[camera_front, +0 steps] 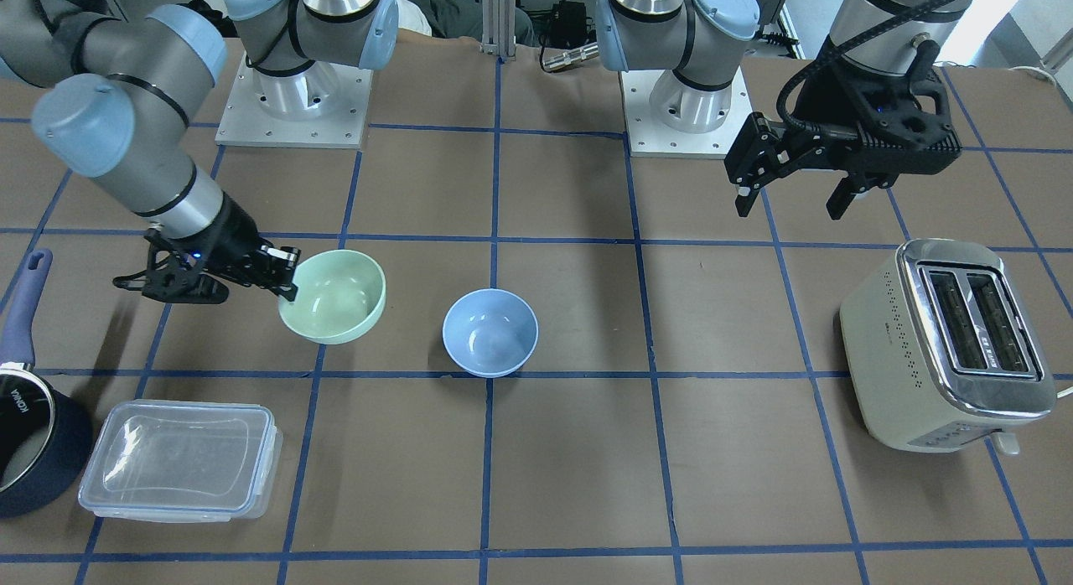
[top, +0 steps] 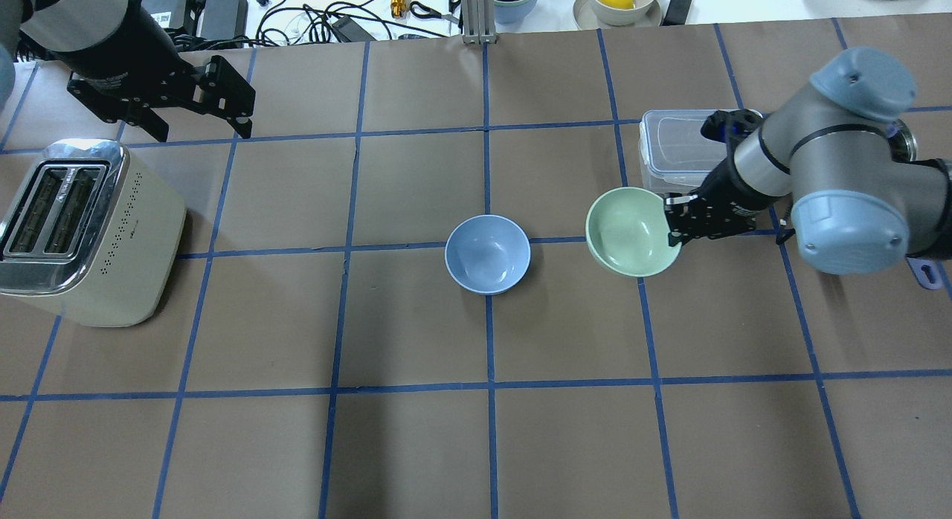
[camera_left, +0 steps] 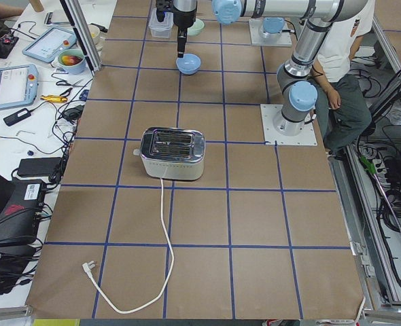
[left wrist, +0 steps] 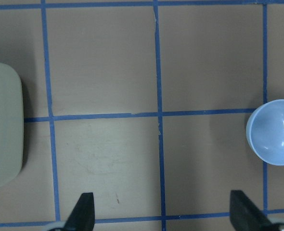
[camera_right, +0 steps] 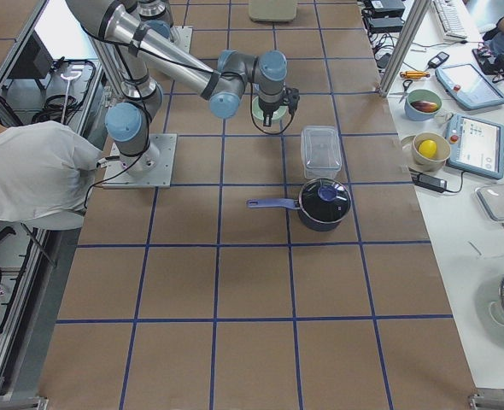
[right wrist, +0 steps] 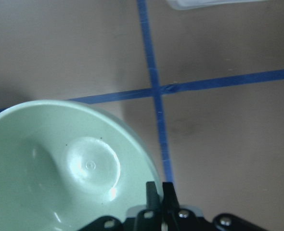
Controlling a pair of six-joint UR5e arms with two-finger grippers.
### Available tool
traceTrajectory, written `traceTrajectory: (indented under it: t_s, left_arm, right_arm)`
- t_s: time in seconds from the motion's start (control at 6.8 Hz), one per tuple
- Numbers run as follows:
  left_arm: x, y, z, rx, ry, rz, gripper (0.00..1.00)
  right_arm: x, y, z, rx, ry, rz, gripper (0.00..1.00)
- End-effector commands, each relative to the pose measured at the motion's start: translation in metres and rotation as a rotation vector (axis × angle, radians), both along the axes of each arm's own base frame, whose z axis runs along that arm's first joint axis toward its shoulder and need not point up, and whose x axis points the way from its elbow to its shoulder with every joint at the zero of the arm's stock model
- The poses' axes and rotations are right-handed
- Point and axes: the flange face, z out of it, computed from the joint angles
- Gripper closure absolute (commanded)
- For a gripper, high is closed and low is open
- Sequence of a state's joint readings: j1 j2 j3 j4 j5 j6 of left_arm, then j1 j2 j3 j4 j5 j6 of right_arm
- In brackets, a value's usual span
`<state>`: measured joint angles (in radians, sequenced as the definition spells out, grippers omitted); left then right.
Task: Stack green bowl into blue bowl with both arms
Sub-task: 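Carry the green bowl with the right gripper over the blue bowl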
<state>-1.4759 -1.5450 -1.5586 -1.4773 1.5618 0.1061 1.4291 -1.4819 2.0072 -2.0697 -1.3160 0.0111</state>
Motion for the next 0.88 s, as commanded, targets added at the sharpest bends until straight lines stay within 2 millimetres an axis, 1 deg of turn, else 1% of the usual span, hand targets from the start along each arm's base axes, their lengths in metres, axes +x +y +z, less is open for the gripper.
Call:
traceTrajectory:
  t_s: [0.0, 0.15, 0.29, 0.44, 0.74]
  left_arm:
    - [0.001, -0.001, 0.002, -0.013, -0.008, 0.005, 0.0]
    - [0.0, 0.0, 0.002, -0.015, -0.007, 0.004, 0.0]
    - [-0.005, 0.001, 0.003, -0.015, -0.002, 0.025, 0.0]
    - [-0.014, 0.002, 0.002, -0.014, -0.004, 0.015, 0.0]
    - [-0.017, 0.004, 0.002, -0.014, 0.002, 0.044, 0.0]
  right_arm:
    - [0.107, -0.012, 0.012, 0.025, 0.011, -0.058, 1.0]
    - [0.137, -0.011, -0.006, 0.059, 0.048, -0.033, 1.0]
    - [0.163, -0.007, -0.029, 0.097, 0.06, 0.015, 1.0]
    - [0.167, -0.006, -0.034, 0.108, 0.056, 0.019, 1.0]
    - [0.17, -0.011, -0.042, 0.099, 0.044, 0.022, 1.0]
